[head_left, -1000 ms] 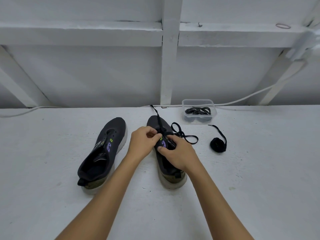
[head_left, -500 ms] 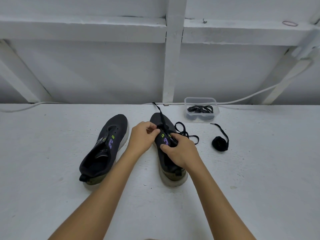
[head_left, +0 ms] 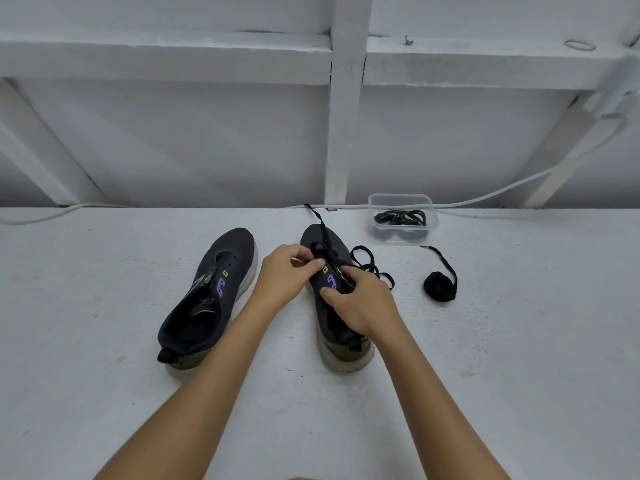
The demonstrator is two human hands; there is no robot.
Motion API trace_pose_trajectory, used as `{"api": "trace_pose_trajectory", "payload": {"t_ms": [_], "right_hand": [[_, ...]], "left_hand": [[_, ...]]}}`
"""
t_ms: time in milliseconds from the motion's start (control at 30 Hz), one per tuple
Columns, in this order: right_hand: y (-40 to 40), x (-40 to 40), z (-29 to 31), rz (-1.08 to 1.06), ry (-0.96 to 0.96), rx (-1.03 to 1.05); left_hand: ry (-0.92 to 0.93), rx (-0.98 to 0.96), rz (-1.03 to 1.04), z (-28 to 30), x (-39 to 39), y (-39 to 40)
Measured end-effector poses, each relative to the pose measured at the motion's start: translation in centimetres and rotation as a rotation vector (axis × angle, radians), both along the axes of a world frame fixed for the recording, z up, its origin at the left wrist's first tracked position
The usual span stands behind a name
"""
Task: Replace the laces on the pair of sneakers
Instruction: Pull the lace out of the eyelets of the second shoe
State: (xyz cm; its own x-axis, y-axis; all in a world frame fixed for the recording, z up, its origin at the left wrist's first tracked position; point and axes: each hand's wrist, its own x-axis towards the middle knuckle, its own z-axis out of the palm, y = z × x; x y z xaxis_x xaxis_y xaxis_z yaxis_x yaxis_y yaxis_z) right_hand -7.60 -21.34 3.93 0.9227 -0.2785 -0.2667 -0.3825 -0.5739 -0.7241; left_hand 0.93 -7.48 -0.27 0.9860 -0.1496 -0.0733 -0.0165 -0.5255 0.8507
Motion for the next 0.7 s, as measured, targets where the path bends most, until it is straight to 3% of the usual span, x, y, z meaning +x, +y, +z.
{"api": "trace_pose_trajectory", "payload": {"t_ms": [133, 233, 300, 367, 500, 633, 700], "right_hand": [[-0.1, -0.1, -0.1, -0.001, -0.004, 0.004], [0.0, -0.2, -0.1, 0.001, -0.005, 0.008], [-0.1, -0.3, 0.1, 0.004, -0.004, 0.005], [0.0, -0.2, 0.2, -0.001, -0.006, 0.006], [0.1, -0.1, 0.3, -0.004, -0.004, 0.001], [0.1, -0.1, 0.2, -0.010, -0.006, 0.002], [0.0, -0.1, 0.1, -0.017, -0.007, 0.006]], "left_hand": [[-0.066, 0.009, 0.025, 0.1, 0.5, -0.5], [-0.055, -0.150, 0.248, 0.8, 1.0, -0.4], [0.034, -0.310, 0.350, 0.8, 1.0, -0.6], [0.171, -0.361, 0.326, 0.5, 0.4, -1.0], [0.181, -0.203, 0.146, -0.7, -0.5, -0.5], [0.074, -0.120, 0.082, -0.1, -0.5, -0.5], [0.003, -0.116, 0.149, 0.3, -0.1, -0.6]]}}
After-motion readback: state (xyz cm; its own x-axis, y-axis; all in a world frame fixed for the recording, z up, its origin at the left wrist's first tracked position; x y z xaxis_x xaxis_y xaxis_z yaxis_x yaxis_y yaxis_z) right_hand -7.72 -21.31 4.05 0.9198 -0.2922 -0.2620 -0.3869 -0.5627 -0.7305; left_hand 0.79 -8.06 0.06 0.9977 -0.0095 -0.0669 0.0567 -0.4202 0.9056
